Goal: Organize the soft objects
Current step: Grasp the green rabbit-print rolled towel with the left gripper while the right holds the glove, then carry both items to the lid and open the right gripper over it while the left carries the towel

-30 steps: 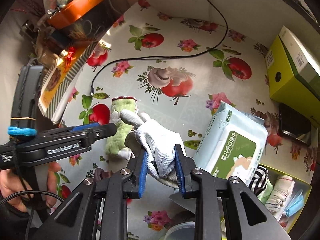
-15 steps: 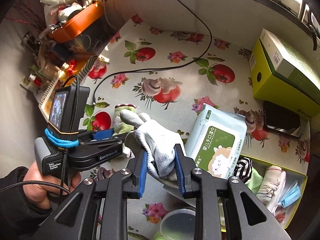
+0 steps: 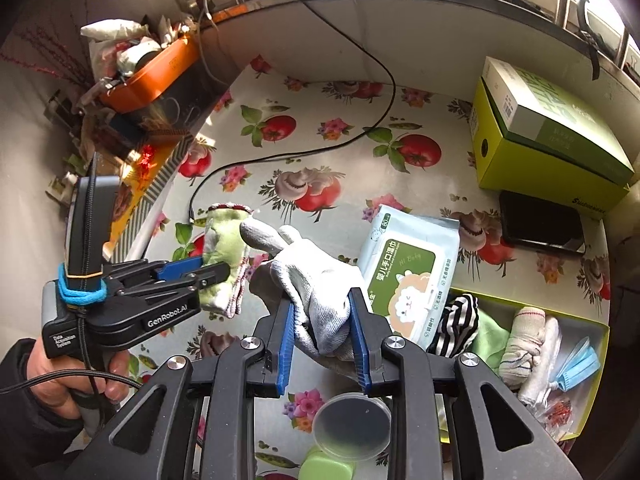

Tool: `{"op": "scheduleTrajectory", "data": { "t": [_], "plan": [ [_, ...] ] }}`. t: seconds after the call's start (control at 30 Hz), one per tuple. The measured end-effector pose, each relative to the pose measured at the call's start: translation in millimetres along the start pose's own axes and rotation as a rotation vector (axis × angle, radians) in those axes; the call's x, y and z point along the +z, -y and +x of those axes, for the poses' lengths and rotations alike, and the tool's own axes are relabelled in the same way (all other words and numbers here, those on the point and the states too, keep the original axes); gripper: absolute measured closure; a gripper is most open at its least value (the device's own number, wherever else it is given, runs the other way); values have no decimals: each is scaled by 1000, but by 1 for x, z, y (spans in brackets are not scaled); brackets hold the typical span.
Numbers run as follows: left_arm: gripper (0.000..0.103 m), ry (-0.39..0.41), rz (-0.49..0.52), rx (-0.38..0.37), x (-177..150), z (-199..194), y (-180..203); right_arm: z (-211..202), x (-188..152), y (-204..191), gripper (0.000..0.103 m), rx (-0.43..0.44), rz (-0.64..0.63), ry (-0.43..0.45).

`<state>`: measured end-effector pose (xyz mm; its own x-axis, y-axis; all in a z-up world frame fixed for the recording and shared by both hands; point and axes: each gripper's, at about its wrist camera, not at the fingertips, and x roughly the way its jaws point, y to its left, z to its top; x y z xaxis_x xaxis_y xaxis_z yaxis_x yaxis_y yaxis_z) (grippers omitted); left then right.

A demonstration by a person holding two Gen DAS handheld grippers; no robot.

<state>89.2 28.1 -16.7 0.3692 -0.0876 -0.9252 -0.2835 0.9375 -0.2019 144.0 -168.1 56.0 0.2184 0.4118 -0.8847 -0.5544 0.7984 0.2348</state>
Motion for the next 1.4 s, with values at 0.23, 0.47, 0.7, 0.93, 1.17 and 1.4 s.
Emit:
{"op": "scheduleTrajectory", "data": {
  "t": [0.23, 0.47, 0.7, 0.93, 1.17, 1.4],
  "plan": [
    [73, 32, 35, -21, -7, -26, 18, -16, -19, 19, 79, 0, 61, 14],
    [73, 48, 80, -44, -9, -41, 41, -34, -35, 34, 79, -7, 107, 39],
    [73, 49, 131, -74, -14, -50, 69, -50, -50, 50, 79, -20, 149, 65],
    [73, 33, 192, -107, -17, -51, 102, -63, -70, 79, 79, -39, 220, 85],
    [73, 12, 253, -140, -18, -48, 136, -76, -95, 122, 79, -83, 317, 97],
    [73, -1, 307, -164, -16, -42, 168, -91, -117, 179, 79, -154, 449, 121]
  ]
}}
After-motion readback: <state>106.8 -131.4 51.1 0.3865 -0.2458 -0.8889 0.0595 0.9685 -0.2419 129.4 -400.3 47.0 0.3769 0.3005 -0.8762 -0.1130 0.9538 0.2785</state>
